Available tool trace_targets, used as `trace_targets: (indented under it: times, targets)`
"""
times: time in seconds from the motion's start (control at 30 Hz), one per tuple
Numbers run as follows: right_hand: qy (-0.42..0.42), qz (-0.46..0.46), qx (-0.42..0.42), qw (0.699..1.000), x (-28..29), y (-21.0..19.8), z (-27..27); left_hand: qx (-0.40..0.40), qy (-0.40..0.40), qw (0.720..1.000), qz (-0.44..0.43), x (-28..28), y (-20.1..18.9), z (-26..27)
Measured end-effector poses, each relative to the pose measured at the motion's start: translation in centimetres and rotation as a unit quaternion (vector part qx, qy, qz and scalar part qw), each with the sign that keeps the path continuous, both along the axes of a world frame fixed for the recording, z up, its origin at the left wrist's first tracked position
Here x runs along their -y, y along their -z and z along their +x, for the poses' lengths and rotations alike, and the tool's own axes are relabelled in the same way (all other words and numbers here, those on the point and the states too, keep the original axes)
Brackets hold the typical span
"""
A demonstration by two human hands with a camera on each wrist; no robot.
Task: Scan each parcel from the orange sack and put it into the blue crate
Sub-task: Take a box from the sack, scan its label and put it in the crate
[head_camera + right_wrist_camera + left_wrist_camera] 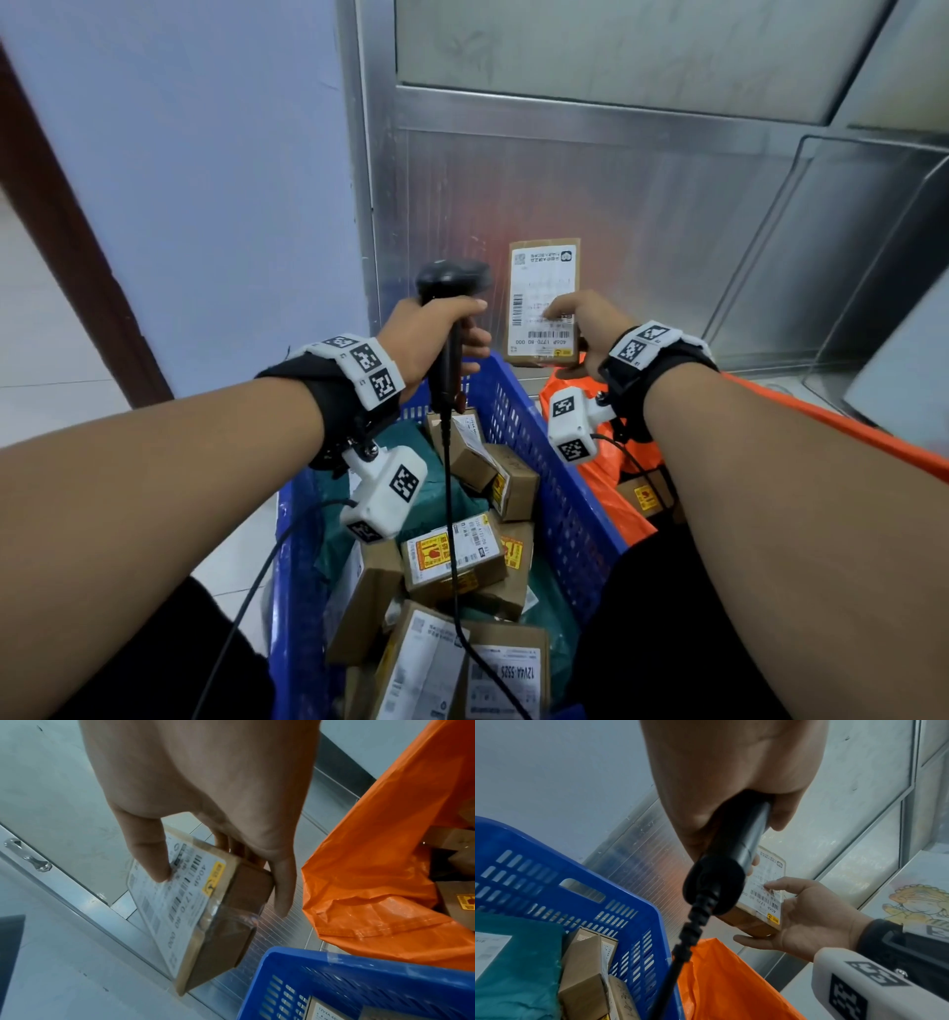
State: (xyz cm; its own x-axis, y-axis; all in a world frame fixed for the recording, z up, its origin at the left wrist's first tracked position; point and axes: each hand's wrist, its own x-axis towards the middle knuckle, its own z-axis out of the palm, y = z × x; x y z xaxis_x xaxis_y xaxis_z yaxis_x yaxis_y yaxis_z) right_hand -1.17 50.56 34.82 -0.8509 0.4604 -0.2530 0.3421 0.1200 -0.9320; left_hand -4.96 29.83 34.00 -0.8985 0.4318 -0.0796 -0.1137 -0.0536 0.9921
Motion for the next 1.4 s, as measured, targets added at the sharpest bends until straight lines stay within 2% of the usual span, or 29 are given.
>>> trace_targets:
  times: [0.3, 0.43, 0.53, 0.8, 0.97, 1.4]
  targets:
    - [0.076, -0.02, -0.012, 0.997, 0.2, 0.4, -0.7, 0.081, 0.096, 0.991, -0.037, 0.8, -0.1, 0.6]
    - [0.098, 0.058, -0.026, 0.993, -0.4, 0.6, -0.8, 0.074, 0.138, 0.984, -0.081, 1.1, 0.4, 0.6]
    - [0.099, 0.08, -0.035, 0.991, -0.9, 1.1, -0.8, 0.061, 0.162, 0.979, -0.108, 1.5, 0.8, 0.5]
    - [0.09, 0.099, -0.011, 0.991, -0.9, 1.6, -0.6, 0.027, 0.181, 0.973, -0.143, 1.8, 1.1, 0.2]
    - [0.091, 0.116, 0.027, 0.989, -0.9, 1.3, -0.2, 0.038, 0.205, 0.965, -0.162, 1.9, 1.4, 0.5]
    - [0.08, 0.152, 0.052, 0.984, -1.0, 1.4, 0.2, 0.052, 0.231, 0.96, -0.149, 1.5, 1.1, 1.1]
